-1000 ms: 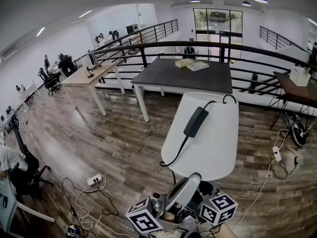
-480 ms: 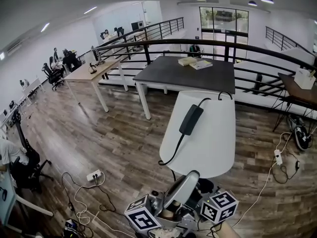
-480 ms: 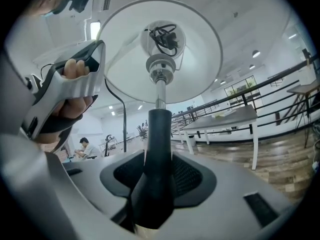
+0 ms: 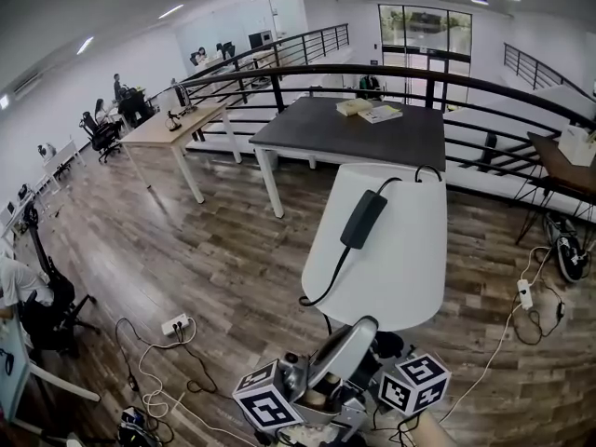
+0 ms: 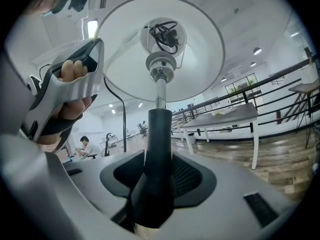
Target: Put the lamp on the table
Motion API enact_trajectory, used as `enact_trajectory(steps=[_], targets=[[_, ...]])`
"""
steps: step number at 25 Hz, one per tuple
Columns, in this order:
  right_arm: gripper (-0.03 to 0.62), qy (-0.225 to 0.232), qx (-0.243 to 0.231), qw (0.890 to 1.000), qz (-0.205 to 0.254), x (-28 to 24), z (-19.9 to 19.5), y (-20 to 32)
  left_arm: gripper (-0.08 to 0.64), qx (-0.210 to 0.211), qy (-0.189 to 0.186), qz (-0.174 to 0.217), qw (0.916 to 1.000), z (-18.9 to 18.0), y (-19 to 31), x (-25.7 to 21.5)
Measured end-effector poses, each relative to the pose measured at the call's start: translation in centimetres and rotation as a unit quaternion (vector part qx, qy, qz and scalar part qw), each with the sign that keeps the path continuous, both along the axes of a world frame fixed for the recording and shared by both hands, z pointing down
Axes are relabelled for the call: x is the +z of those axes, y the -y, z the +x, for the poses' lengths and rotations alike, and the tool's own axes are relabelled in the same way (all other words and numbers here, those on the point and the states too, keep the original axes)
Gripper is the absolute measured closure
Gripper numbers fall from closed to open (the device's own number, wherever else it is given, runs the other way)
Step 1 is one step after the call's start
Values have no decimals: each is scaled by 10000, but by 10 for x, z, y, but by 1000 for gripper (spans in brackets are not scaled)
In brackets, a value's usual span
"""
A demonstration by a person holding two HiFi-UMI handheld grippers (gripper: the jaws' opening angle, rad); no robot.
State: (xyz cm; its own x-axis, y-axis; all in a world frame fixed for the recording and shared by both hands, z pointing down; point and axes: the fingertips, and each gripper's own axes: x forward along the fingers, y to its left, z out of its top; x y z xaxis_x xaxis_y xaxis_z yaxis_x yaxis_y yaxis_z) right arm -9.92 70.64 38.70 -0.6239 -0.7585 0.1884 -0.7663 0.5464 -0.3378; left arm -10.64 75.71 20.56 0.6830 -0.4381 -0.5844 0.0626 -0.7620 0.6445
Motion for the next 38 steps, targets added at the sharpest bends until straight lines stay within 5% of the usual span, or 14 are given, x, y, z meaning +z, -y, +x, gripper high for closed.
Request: enact_trajectory(steps=[15, 28, 38], targets=[[400, -95, 202, 9997, -90, 7, 2, 121, 532, 271, 33, -8, 9996, -2, 123, 6], [400, -83, 343, 9994, -37, -8, -35, 264, 532, 479, 82, 120, 9987, -41, 259, -7], [400, -201, 291, 9993, -110, -4, -55, 317, 531, 463, 11, 129, 9988, -64, 315, -4]])
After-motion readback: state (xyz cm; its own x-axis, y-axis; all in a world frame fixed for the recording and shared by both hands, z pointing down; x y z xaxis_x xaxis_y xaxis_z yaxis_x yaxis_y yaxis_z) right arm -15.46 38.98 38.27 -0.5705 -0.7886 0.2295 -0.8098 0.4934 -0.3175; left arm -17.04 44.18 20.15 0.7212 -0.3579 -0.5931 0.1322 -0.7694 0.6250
